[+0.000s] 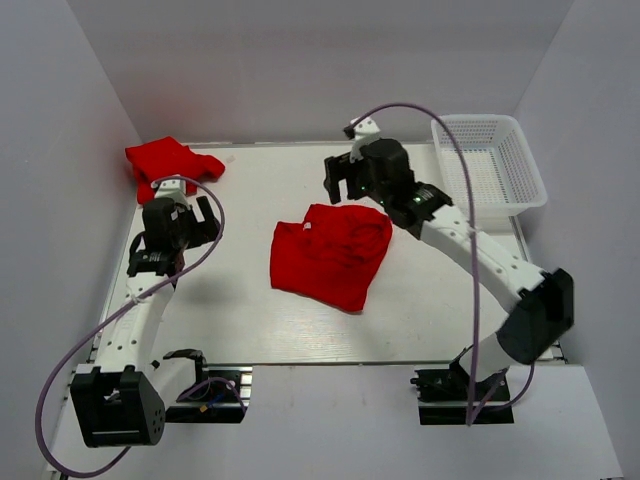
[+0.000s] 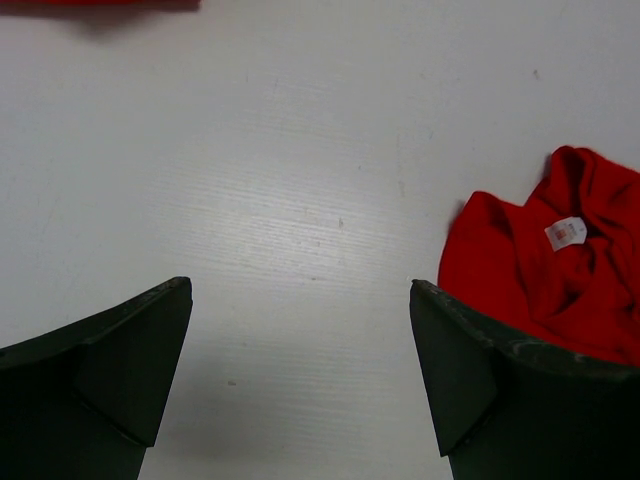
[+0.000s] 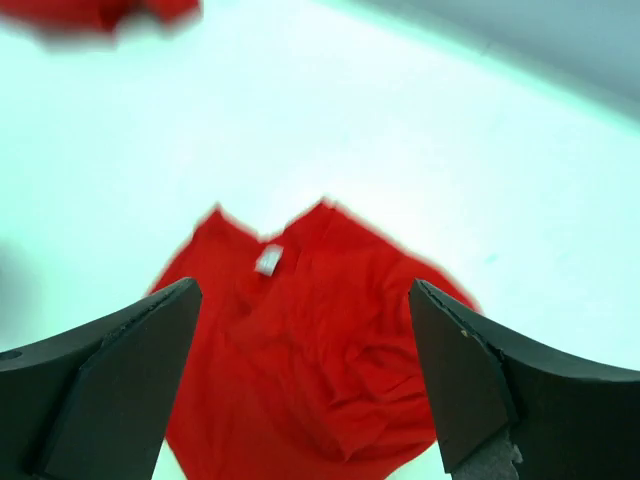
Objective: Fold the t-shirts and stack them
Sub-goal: Flatten out the tshirt
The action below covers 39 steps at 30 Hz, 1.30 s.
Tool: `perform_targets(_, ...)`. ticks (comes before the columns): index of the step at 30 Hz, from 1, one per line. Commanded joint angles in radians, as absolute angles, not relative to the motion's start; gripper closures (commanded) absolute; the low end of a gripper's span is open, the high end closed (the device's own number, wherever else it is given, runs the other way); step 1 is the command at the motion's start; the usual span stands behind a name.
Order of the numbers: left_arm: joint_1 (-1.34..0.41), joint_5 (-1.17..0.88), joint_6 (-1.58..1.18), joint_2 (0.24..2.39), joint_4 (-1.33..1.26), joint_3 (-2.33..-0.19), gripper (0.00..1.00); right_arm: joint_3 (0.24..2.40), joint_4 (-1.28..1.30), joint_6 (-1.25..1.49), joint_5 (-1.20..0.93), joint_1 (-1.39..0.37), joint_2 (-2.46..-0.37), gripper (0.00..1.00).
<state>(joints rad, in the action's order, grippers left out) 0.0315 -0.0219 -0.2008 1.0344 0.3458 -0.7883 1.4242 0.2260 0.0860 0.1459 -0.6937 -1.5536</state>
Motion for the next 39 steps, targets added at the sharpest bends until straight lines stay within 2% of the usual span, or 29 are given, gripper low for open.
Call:
perform_targets(1, 0.031, -0.006, -0.238, 0.976, 0.223, -0.772, 0.0, 1.372, 0.109, 0.075, 0.285, -0.686, -1.42, 0.1)
perform_targets(3, 0.031, -0.034, -0.248, 0.976, 0.198, -0.772, 0.0, 1.264, -0.042, 0.055, 0.308, -0.669, -1.359, 0.1)
perform_targets(5, 0.031, -0.104, -0.264, 0.998, 0.219, -0.81, 0.0, 1.233, -0.067, 0.051, 0.316, -0.657, -1.328, 0.1)
perform_targets(13, 0.04, -0.137, -0.27, 1.13, 0.247, -0.874, 0.0, 1.201, 0.044, 0.127, 0.336, -0.539, -1.359, 0.1)
perform_targets(22, 0.031, -0.201, -0.172, 1.276, 0.178, -0.91, 0.0, 1.226, 0.034, 0.19, 0.091, -0.396, -1.462, 0.1)
perform_targets(25, 0.02, -0.276, -0.143, 1.325, 0.08, -0.881, 0.0, 1.166, -0.045, 0.206, 0.045, -0.391, -1.497, 0.1)
perform_targets(31, 0.011, -0.252, -0.195, 1.279, -0.031, -0.775, 0.0, 0.976, -0.175, 0.152, -0.129, -0.397, -1.485, 0.1)
perform_targets(39, -0.008, -0.304, -0.175, 1.327, 0.285, -0.943, 0.0, 0.954, -0.144, -0.036, -0.23, -0.451, -1.499, 0.1)
